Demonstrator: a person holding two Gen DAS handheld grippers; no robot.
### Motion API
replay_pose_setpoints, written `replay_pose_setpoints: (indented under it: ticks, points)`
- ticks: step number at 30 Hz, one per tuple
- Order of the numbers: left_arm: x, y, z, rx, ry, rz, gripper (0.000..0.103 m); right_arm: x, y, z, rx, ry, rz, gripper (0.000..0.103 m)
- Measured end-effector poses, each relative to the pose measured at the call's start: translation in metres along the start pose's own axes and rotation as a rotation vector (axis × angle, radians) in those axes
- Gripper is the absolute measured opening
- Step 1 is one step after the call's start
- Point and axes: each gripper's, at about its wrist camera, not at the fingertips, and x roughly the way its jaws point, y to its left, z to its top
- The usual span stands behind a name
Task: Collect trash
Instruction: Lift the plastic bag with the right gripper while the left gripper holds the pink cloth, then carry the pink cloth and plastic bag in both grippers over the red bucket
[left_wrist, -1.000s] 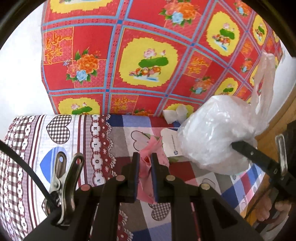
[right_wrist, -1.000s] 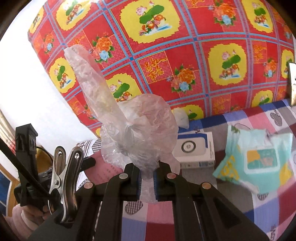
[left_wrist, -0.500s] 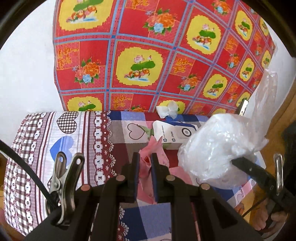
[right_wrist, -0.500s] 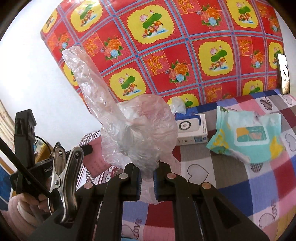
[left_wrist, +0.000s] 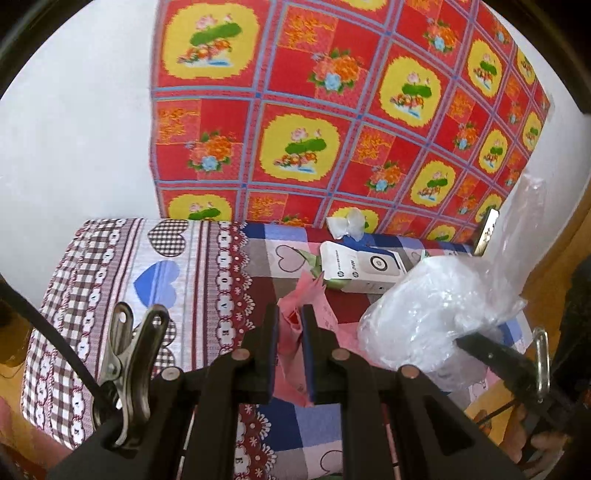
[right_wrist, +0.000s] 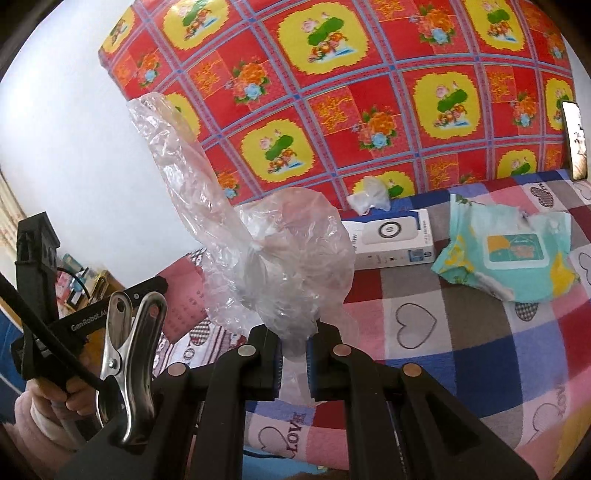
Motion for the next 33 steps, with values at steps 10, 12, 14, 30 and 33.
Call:
replay_pose_setpoints:
  ticks: [10,12,14,30,33]
  points:
    - [-0.026,0.033,-0.007,-0.058,-0.032,0.068,0.012,0.022,0.038,-0.001,-0.064,0.041,0.089,0.011]
    - [-0.030,0.042,-0.009,-0.071,-0.037,0.085,0.012,0.030,0.048,-0.002,-0.081,0.056,0.105,0.011]
    - [-0.035,0.052,-0.012,-0.091,-0.043,0.098,0.012,0.038,0.058,-0.002,-0.100,0.071,0.116,0.011]
    - [-0.078,0.155,-0.030,-0.214,-0.106,0.222,0.012,0.098,0.167,-0.007,-0.237,0.137,0.203,0.011]
    - [-0.086,0.180,-0.031,-0.228,-0.111,0.245,0.012,0.113,0.194,-0.010,-0.262,0.152,0.208,0.011]
